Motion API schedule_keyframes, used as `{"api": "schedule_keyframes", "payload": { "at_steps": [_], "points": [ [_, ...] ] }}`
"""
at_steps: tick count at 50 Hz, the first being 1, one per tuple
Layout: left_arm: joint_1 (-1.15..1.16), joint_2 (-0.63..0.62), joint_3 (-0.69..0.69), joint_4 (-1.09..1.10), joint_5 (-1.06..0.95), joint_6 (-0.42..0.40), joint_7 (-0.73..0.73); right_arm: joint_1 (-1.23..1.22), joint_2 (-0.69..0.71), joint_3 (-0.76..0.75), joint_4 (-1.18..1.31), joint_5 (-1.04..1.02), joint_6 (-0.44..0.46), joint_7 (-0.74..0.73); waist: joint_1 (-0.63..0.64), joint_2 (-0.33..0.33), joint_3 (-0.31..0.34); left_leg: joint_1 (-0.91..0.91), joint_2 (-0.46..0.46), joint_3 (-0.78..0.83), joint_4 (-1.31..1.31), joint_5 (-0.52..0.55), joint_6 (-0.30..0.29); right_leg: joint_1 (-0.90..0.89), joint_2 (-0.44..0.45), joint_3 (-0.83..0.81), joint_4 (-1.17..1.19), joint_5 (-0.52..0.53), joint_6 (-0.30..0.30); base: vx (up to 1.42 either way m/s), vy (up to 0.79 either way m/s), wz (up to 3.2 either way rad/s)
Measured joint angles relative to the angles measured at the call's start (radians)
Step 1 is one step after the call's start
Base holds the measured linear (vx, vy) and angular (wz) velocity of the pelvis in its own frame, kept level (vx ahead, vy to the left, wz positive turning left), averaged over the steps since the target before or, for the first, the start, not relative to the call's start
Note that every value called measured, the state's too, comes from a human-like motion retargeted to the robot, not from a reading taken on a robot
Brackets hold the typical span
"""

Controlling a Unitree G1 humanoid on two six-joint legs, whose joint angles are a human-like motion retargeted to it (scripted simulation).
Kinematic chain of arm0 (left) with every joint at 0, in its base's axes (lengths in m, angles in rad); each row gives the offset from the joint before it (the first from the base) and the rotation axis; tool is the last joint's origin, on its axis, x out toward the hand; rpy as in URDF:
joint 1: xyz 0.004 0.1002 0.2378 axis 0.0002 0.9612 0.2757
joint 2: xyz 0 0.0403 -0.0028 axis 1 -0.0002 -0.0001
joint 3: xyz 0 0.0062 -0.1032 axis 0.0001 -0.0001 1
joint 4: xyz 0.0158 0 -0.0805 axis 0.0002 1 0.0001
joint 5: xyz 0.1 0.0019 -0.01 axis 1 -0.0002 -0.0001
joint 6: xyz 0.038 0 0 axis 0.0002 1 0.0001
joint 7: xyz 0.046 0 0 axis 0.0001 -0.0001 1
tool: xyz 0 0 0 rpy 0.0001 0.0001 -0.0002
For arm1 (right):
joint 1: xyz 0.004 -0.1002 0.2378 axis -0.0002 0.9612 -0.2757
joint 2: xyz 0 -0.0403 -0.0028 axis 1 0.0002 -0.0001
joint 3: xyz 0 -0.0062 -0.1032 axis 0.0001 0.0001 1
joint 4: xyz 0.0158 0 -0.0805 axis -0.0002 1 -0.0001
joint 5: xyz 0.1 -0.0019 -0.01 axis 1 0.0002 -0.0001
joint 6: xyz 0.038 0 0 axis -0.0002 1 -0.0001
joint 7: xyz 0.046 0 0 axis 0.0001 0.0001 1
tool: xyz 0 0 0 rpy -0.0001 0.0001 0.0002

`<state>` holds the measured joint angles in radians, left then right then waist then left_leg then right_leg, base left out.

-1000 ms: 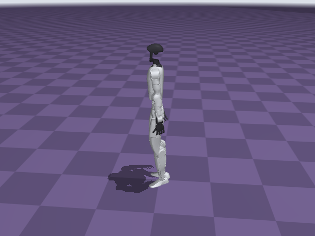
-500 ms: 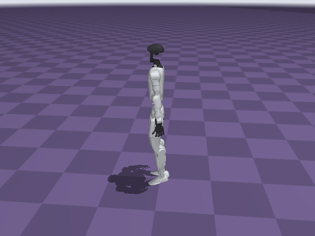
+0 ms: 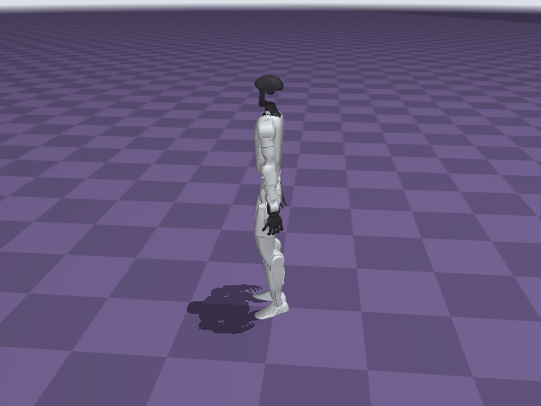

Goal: Upper body actions

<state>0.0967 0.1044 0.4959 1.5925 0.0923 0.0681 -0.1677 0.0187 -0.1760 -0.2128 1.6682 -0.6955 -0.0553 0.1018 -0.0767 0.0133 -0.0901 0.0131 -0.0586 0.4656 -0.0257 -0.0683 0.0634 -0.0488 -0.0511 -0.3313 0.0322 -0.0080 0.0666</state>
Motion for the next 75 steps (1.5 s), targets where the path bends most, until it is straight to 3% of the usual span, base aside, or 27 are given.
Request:
{"api": "schedule_keyframes", "payload": {
  "at_steps": [18,30,75],
  "points": [
    [-0.012,-0.011,-0.040,-0.011,0.049,0.007,0.002,-0.015,0.020,0.008,-0.012,-0.013,-0.004,0.004,-0.020,0.009,-0.001,-0.017,0.032,-0.010,0.022,-0.002,-0.019,-0.004,0.025,-0.011,-0.003,-0.010,-0.025,-0.02,-0.05,0.05],
    [-0.005,-0.017,-0.045,-0.010,0.074,0.032,-0.010,0.008,0.029,0.017,-0.007,-0.025,0.071,-0.041,-0.019,0.008,0.011,-0.019,0.044,-0.013,0.037,-0.007,-0.027,0.007,0.033,-0.016,-0.010,-0.015,-0.034,0.00,0.00,0.00],
    [-0.014,-0.028,-0.008,-0.023,0.059,0.034,-0.035,0.006,0.032,0.029,-0.037,-0.014,0.039,-0.047,-0.023,0.010,0.004,-0.015,0.004,-0.017,0.010,-0.018,0.002,-0.021,0.008,0.002,0.003,0.000,-0.018,0.00,0.02,0.00]
  ]
}}
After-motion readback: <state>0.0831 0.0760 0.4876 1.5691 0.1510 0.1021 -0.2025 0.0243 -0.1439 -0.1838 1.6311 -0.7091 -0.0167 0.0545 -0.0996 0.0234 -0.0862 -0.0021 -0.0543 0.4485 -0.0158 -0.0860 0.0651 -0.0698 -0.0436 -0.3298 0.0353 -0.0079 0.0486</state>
